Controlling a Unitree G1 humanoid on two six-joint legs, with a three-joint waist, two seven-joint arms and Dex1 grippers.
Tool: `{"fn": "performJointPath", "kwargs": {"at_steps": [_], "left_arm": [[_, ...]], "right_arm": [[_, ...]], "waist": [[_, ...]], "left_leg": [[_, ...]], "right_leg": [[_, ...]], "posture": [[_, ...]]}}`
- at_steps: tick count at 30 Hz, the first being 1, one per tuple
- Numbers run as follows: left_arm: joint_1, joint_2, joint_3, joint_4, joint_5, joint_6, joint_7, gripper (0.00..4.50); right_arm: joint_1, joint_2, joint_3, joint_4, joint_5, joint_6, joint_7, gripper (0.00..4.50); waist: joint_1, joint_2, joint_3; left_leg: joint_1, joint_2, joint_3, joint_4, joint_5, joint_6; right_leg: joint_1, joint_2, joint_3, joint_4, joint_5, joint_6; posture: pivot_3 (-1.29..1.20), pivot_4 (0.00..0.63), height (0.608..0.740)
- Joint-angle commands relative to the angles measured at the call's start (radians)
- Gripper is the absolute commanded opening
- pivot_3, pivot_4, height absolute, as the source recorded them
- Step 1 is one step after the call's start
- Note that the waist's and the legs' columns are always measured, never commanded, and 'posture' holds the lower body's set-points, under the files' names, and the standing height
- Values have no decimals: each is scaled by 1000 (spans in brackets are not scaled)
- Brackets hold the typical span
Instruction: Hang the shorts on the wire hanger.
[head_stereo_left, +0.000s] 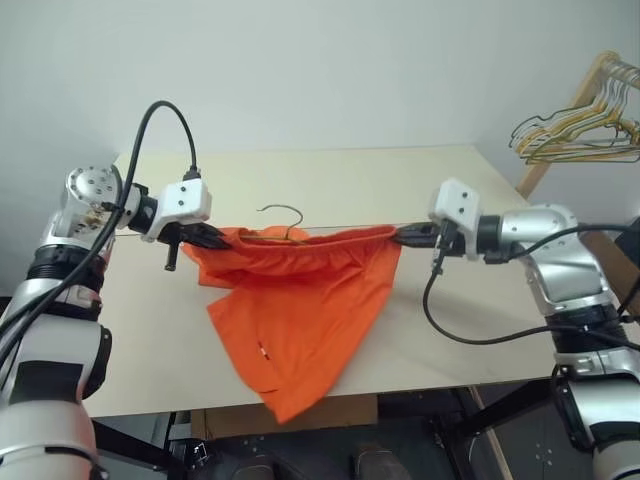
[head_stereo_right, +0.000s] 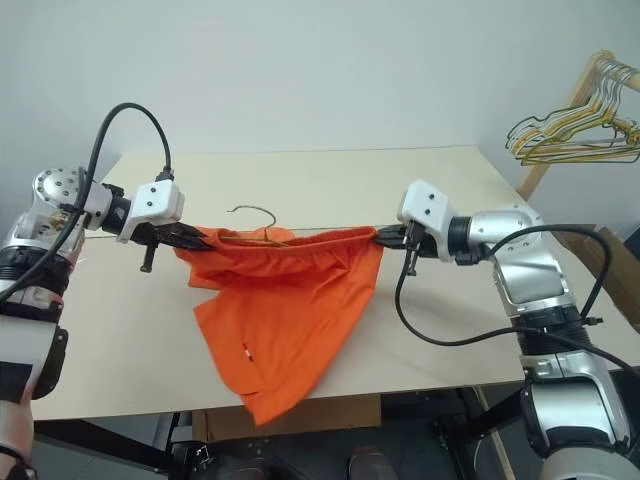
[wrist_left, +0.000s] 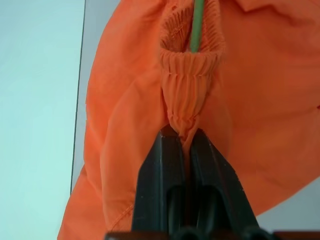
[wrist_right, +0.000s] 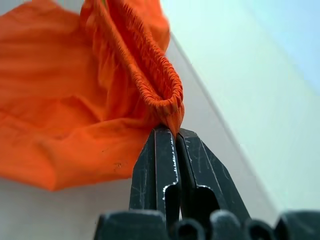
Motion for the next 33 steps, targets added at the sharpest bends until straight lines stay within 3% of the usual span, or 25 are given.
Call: {"fn": "performJointPath", "kwargs": {"at_steps": [1, 15, 22, 28, 33], "left_arm": [[-28, -17, 55, -10, 10, 2, 51, 0], [22, -60, 94, -85, 7, 21, 1, 0], [21, -77, 144, -127, -37, 64, -7, 0], [29, -63, 162, -153, -49, 75, -41, 0], [49, -63, 159, -170, -54, 68, -61, 0]], "right_arm": [[-28, -25, 12, -55, -39, -17, 1, 13], [-24, 86, 59, -122, -110, -15, -109, 13], [21, 59, 104, -131, -176, -137, -92, 13], [26, 35, 108, -69, -215, -213, -91, 1685], [32, 25, 83, -24, -172, -265, -50, 1685]], "waist": [[3, 0, 0], [-4, 0, 0], [-3, 0, 0], [-6, 0, 0], [-7, 0, 0]], "left_leg": [[0, 0, 0, 0, 0, 0], [-2, -1, -1, 2, 0, 0], [-2, -1, -2, 2, 0, 0], [-2, -1, -2, 2, 0, 0], [-2, -1, -2, 2, 0, 0]], "right_leg": [[0, 0, 0, 0, 0, 0], [-2, 0, -1, 5, 0, 0], [-1, -1, -2, 5, 0, 0], [-1, 0, -2, 4, 0, 0], [-1, 0, -2, 3, 0, 0]], "posture": [[-79, 0, 740], [-85, 0, 740], [-86, 0, 740], [-87, 0, 740], [-91, 0, 740]]}}
